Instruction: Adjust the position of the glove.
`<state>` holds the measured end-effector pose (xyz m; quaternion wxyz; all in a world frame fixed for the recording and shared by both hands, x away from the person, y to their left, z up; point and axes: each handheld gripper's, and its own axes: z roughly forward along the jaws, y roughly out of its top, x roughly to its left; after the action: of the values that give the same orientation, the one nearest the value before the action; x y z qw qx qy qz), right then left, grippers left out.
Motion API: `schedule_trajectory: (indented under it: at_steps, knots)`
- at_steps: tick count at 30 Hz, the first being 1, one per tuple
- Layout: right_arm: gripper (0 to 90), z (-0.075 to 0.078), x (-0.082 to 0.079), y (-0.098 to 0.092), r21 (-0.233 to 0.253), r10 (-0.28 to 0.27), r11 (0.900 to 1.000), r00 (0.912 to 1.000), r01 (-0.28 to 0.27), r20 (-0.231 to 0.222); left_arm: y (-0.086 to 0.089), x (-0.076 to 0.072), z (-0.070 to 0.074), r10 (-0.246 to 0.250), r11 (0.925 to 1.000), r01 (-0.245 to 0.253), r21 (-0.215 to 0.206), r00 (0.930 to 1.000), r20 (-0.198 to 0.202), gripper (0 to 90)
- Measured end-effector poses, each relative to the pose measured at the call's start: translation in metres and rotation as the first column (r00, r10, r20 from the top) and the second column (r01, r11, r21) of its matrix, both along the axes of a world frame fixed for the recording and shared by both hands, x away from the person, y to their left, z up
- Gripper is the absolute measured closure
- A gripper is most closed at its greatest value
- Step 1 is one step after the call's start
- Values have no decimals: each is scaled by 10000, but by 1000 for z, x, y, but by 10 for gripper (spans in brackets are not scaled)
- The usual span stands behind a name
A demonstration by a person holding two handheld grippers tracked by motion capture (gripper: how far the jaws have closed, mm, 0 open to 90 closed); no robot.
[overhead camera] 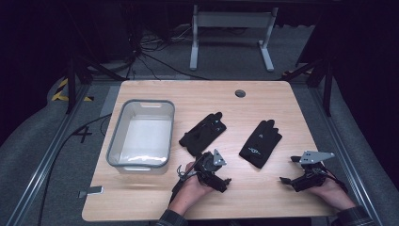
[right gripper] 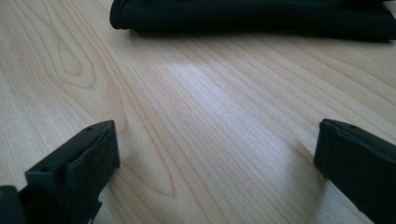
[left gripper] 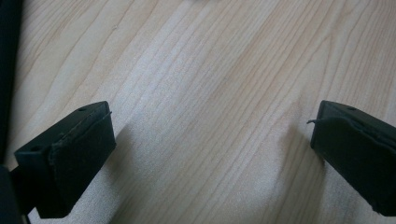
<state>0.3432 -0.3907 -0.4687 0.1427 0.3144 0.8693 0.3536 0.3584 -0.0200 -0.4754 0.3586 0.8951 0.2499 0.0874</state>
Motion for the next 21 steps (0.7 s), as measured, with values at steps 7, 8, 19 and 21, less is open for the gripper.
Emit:
schedule_trajectory:
  at_steps: [7, 8, 19, 21]
  knots:
    - [7, 0, 0, 0, -1, 2, 10000, 10000, -2, 2, 0, 1, 0, -119, 9999, 119, -3, 9999, 37, 0]
    - [7, 0, 0, 0, 0, 1, 10000, 10000, -1, 3, -1, 1, 0, -103, 9999, 103, 27, 9999, 36, 1]
    - [7, 0, 0, 0, 0, 5, 10000, 10000, -5, 3, 2, 0, 18, 436, 9990, -435, 120, 9990, -72, 490]
    - [7, 0, 0, 0, -1, 3, 10000, 10000, -3, 1, 1, 4, 24, 578, 9981, -577, 235, 9983, -8, 593]
